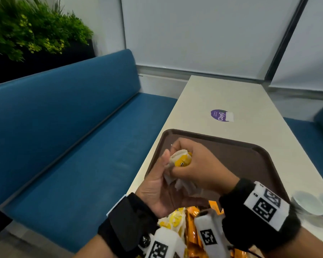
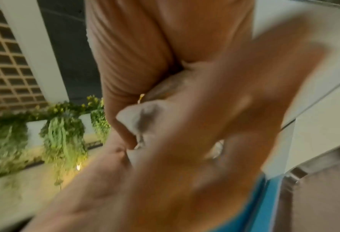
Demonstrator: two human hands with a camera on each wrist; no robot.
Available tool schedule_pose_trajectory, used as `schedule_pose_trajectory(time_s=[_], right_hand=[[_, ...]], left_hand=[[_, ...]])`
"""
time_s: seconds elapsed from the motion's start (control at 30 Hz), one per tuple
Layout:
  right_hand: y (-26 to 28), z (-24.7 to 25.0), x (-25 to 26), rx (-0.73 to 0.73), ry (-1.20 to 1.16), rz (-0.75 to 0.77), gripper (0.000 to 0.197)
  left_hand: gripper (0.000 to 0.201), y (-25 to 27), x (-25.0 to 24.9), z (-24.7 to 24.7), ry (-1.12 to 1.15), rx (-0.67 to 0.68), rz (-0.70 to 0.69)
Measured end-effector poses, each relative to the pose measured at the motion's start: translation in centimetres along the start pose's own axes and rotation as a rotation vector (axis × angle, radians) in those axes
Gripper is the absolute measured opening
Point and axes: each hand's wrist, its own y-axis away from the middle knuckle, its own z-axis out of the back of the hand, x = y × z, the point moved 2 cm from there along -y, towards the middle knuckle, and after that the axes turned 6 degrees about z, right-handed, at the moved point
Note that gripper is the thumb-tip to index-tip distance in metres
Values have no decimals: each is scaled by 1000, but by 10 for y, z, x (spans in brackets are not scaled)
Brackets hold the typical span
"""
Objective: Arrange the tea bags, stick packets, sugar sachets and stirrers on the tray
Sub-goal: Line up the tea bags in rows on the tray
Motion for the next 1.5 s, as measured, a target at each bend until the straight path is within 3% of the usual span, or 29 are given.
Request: schedule_pose_trajectory(time_s=[0.17,0.3,0.47,0.67,0.77,1.0,1.13,1.37,1.5], right_hand=[[12,-7,-13,38,174,81,33],[19,-3,-19,84,240,42,42],[27,6,-19,104,96,15,47],[40,14,-27,-19,-51,29,65],[45,22,-28,-52,-38,65,52],[41,37,-25,176,21,46,23],[39,38,-26,173,-2,52,20],[34,38,-27,142,-268,-5,11],[31,37,-27,161,-170,-52,21]], left_hand=[[58,-4,7,3,83,-184,4],[57,-7,13,6,94,-235,27],[40,-5,18,7,66,-256,23],[54,-6,19,12,16,-319,58],[48,-6,18,14,-10,-331,49],[35,-4,19,21,-156,-268,93],[33,-6,21,22,-143,-269,117],[41,-10,22,31,-38,-286,164],[39,-11,20,30,-37,-307,143]])
